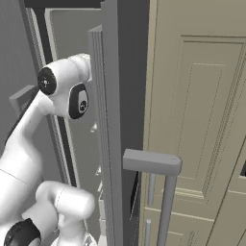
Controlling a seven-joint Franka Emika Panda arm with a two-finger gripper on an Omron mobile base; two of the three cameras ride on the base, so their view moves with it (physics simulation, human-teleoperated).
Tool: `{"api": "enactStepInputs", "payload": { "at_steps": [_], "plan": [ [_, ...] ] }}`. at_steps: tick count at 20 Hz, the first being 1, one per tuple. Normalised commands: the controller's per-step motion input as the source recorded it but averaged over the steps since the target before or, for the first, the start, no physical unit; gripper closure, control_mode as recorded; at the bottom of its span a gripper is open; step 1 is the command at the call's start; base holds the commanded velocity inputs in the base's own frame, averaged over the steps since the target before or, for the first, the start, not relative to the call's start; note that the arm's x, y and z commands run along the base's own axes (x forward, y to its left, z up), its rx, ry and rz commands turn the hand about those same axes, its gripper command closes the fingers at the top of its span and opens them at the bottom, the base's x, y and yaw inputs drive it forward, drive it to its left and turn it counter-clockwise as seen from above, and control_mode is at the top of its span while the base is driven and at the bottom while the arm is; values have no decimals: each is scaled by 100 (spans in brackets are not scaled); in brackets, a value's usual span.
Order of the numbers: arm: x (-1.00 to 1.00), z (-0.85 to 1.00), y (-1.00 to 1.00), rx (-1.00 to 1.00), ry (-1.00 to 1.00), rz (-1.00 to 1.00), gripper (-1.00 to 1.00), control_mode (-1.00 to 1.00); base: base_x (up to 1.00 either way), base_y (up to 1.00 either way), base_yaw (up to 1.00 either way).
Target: Take the bottled waters from the counter and place them in the freezer to freeze. Close the freezer door after placing the bottles.
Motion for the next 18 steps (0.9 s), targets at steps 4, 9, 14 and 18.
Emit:
{"api": "enactStepInputs", "payload": {
  "at_steps": [4, 9, 14, 18],
  "plan": [
    [-78, 16, 0, 6, 33, -18, -100, -100, 0, 0, 0],
    [-98, -1, 0, 14, 28, -13, -100, -100, 0, 0, 0],
    [-100, -23, 13, 18, 13, -2, -100, -100, 0, 0, 0],
    [-95, -31, 32, 20, 4, 0, -100, -100, 0, 0, 0]
  ]
}}
